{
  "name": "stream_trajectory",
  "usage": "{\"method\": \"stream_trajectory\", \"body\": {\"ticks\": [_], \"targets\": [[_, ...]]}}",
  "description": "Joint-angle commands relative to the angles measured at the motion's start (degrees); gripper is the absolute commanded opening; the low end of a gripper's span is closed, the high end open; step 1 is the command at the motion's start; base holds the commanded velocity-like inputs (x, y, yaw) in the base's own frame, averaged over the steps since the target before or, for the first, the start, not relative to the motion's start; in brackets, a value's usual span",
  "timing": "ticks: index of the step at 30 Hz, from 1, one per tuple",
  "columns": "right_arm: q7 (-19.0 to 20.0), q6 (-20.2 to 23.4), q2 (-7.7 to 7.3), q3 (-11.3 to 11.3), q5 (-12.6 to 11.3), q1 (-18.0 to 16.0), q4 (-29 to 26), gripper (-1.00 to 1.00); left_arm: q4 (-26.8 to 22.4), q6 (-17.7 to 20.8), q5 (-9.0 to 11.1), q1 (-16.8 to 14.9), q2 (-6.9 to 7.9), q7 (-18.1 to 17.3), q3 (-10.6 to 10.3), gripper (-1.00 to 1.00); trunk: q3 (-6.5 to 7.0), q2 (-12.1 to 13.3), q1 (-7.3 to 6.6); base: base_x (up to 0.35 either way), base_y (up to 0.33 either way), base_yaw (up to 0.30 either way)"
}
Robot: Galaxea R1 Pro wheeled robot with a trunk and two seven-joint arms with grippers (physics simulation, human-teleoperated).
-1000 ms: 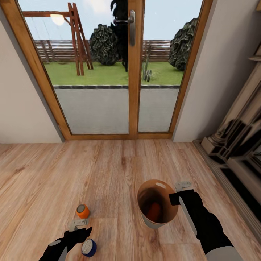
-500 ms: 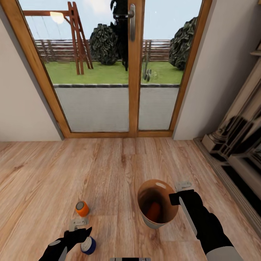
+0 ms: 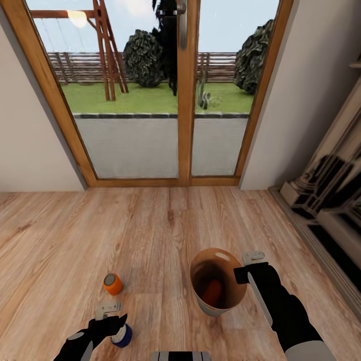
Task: Put the three can of soda from the living room inside the tash can in the kitchen.
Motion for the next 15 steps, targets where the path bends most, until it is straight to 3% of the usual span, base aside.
{"method": "stream_trajectory", "body": {"ticks": [1,15], "targets": [[0.3,0.0,0.01,0.0,-0.7,0.0,0.0,-1.00,0.0,0.0,0.0,0.0,0.00,0.0,0.0,1.00,-0.22,0.0,0.02,0.000,0.000,0.000],[0.3,0.0,0.01,0.0,-0.7,0.0,0.0,-1.00,0.0,0.0,0.0,0.0,0.00,0.0,0.0,1.00,-0.81,0.0,0.02,0.000,0.000,0.000]]}}
